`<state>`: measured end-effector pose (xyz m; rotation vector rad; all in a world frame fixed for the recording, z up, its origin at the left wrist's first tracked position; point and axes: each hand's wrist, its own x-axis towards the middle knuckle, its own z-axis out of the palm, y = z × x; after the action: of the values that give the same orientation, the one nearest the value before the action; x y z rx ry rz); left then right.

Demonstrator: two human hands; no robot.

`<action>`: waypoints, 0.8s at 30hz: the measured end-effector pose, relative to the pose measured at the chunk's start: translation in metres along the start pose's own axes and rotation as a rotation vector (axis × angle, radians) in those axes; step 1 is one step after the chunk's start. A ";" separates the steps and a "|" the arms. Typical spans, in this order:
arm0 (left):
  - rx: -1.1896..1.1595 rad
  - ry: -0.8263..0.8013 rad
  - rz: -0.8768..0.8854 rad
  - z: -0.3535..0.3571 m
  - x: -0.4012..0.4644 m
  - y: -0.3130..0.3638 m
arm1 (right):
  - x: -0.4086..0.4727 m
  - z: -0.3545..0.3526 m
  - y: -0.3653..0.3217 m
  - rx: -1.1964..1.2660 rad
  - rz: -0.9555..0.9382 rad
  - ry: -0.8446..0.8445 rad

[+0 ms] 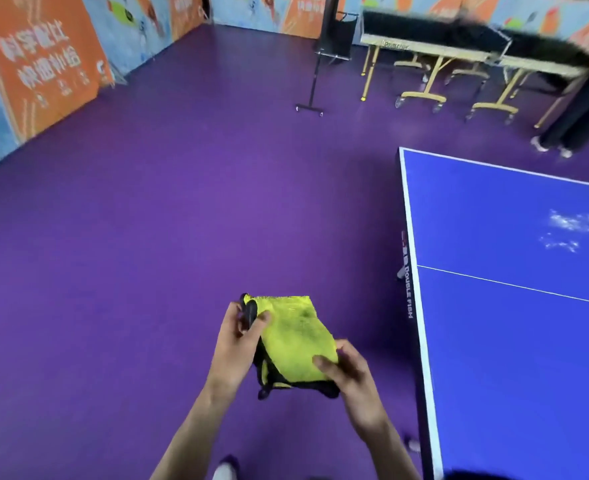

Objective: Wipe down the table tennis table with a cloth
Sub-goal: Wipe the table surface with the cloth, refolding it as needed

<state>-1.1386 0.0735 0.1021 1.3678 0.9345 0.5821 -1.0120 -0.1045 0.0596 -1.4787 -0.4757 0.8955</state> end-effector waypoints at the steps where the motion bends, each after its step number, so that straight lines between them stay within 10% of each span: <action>1: 0.028 0.009 -0.001 -0.002 0.018 0.002 | 0.010 0.001 -0.010 0.002 -0.031 0.081; 8: -0.158 -0.344 -0.390 0.026 0.129 0.008 | 0.092 -0.030 -0.042 -0.282 -0.154 0.407; 15: 0.251 -0.709 -0.441 0.105 0.257 0.034 | 0.188 -0.096 -0.066 -0.277 -0.138 0.458; 24: 0.561 -0.827 0.418 0.231 0.392 0.128 | 0.323 -0.191 -0.115 -0.316 -0.040 0.481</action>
<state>-0.7163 0.2847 0.1288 2.0959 0.1176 0.0011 -0.6443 0.0317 0.0754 -1.8979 -0.2932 0.4177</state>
